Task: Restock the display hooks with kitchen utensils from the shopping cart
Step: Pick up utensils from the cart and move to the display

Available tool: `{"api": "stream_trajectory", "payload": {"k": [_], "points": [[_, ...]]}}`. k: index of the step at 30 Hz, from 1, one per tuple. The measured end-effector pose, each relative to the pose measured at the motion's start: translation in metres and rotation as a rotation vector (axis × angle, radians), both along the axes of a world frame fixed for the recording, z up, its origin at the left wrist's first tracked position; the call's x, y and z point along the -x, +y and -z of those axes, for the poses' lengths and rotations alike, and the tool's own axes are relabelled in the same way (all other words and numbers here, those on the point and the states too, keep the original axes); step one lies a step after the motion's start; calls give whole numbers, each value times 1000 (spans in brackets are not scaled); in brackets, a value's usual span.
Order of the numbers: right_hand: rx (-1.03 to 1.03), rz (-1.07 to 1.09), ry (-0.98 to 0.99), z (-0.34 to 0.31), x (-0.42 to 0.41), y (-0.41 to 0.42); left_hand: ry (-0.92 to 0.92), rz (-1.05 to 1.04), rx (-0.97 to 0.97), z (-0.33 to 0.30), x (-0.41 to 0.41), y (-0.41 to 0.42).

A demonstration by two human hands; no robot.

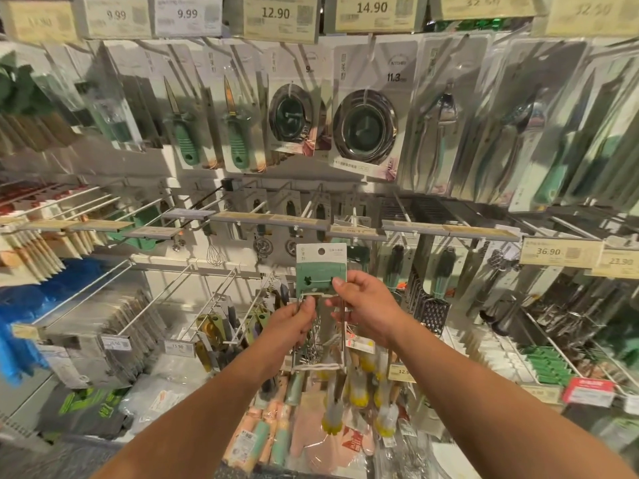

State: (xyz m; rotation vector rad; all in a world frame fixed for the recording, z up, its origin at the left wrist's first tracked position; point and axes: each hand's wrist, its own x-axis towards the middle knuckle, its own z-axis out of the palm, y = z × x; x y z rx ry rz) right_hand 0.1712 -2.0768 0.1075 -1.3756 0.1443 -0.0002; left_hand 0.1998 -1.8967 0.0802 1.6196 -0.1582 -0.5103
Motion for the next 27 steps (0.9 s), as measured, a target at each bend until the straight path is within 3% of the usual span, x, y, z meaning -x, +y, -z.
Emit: {"api": "stream_trajectory", "payload": {"k": [22, 27], "points": [[197, 428, 1, 2, 2, -18, 9, -39, -34, 1, -6, -30], [351, 479, 82, -2, -21, -17, 19, -66, -8, -3, -6, -27]]}}
